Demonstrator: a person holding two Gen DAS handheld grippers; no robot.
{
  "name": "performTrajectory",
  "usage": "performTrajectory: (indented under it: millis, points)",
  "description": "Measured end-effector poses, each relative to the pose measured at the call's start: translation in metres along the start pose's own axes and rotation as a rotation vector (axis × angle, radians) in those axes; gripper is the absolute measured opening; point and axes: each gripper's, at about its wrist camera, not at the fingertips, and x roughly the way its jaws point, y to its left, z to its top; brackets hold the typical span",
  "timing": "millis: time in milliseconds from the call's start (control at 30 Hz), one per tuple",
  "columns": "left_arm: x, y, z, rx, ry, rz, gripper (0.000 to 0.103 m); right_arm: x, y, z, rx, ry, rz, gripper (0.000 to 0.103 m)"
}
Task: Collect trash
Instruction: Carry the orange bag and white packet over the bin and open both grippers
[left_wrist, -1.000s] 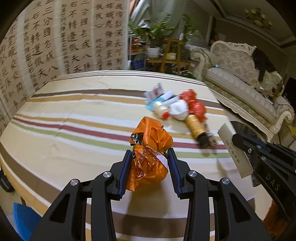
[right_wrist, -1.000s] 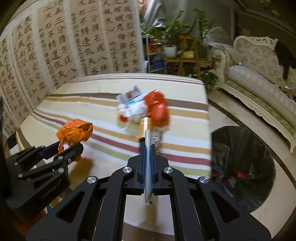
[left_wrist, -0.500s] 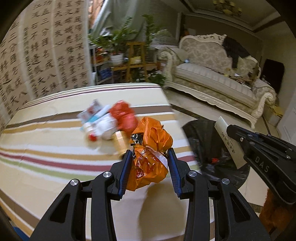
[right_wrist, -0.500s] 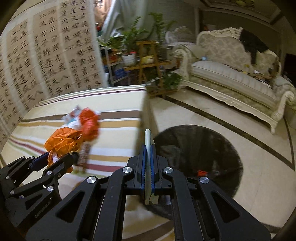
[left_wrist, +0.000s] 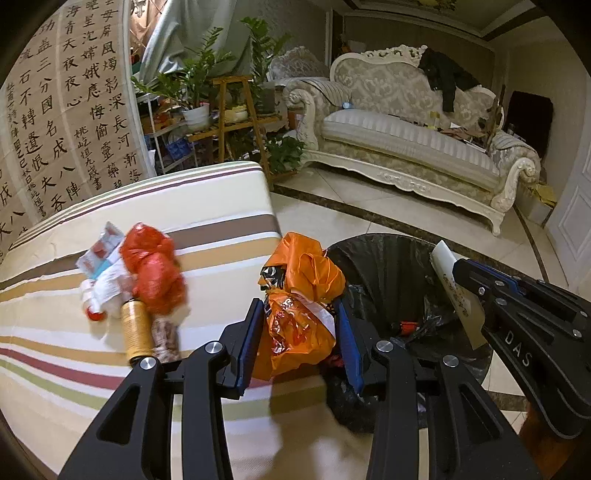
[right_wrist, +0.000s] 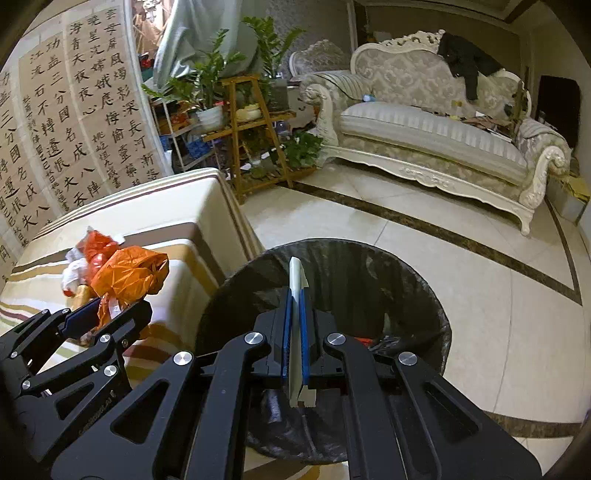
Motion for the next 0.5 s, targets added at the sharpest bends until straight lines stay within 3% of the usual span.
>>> performTrajectory:
  millis: [500]
  points:
    - [0.025, -0.020, 0.011, 0.037, 0.011, 0.004, 0.043, 0.021, -0.031, 0.001, 0.060, 0.025, -0.026, 0.007]
